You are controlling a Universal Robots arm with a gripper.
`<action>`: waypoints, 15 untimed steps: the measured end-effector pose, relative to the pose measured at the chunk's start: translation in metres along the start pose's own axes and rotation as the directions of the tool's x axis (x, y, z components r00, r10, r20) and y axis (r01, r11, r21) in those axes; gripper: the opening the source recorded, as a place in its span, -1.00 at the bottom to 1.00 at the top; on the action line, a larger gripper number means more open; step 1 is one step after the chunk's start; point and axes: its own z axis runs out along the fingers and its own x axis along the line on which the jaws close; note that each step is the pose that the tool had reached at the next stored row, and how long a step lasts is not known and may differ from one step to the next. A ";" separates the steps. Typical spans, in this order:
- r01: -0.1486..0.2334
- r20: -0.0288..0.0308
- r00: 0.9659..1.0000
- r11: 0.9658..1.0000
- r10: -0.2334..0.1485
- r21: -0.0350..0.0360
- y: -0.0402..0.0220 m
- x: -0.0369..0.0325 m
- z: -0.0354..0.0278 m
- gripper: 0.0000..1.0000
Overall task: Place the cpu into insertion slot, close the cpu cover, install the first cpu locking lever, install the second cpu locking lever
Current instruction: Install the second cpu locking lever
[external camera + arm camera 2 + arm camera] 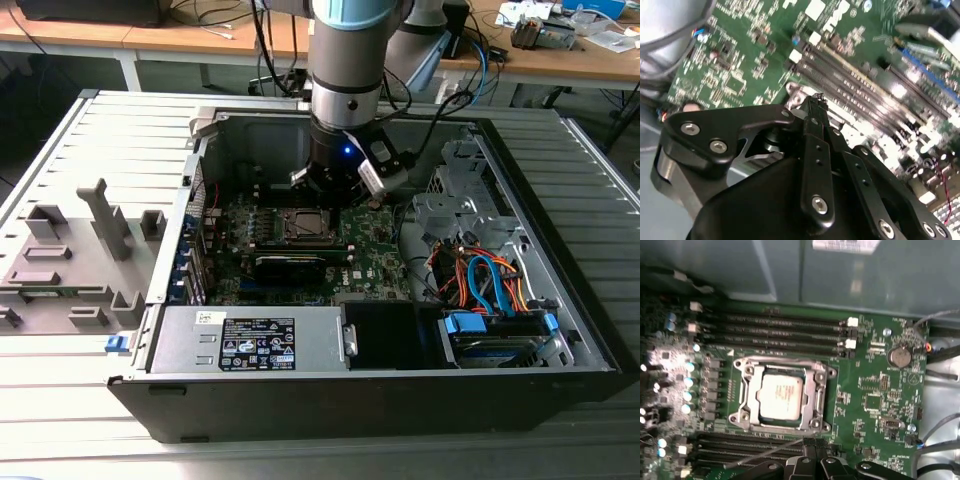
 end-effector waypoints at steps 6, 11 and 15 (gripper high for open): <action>0.000 0.000 1.000 1.000 0.000 -0.002 -0.0047 0.0011 0.0151 -0.79; 0.000 0.001 1.000 1.000 0.000 -0.013 -0.0034 0.0142 0.0177 -0.79; -0.001 0.005 1.000 0.999 0.001 -0.043 -0.0024 0.0311 0.0174 -0.79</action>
